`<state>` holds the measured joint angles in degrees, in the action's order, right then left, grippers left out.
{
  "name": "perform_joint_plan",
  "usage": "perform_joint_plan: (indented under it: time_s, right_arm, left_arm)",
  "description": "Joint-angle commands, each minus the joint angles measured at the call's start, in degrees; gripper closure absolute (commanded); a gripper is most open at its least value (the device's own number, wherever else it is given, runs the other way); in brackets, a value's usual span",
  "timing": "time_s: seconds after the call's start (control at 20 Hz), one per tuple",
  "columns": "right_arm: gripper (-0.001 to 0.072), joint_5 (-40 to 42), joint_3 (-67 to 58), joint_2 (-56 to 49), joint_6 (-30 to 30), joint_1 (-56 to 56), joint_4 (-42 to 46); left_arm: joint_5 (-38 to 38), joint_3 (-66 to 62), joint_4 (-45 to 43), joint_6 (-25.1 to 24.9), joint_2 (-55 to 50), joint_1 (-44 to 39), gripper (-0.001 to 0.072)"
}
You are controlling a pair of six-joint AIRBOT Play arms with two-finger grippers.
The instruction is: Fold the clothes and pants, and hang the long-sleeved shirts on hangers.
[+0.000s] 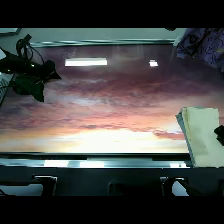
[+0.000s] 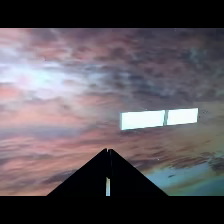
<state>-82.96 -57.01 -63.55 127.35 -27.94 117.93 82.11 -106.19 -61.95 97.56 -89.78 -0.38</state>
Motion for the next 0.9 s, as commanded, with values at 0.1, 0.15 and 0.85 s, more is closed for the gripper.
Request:
perform_joint_plan:
  time_s: [0.1, 0.15, 0.85]
  right_arm:
    - [0.0479, 15.4, -5.6, 0.1, -17.9, 1.0, -20.9]
    - [0.0536, 17.7, -6.1, 0.1, -20.8, 3.1, -24.0]
    - [0.0681, 29.4, -6.4, 0.1, -36.5, 47.6, -34.3]
  left_arm:
    - [-0.3, 0.1, -5.8, -0.1, 0.2, -0.1, 0.0691]
    - [-1.1, 0.7, -7.5, -1.2, 0.7, -0.2, 0.0692]
    - [-21.5, 28.7, -16.8, -10.1, 20.2, -1.8, 0.0690]
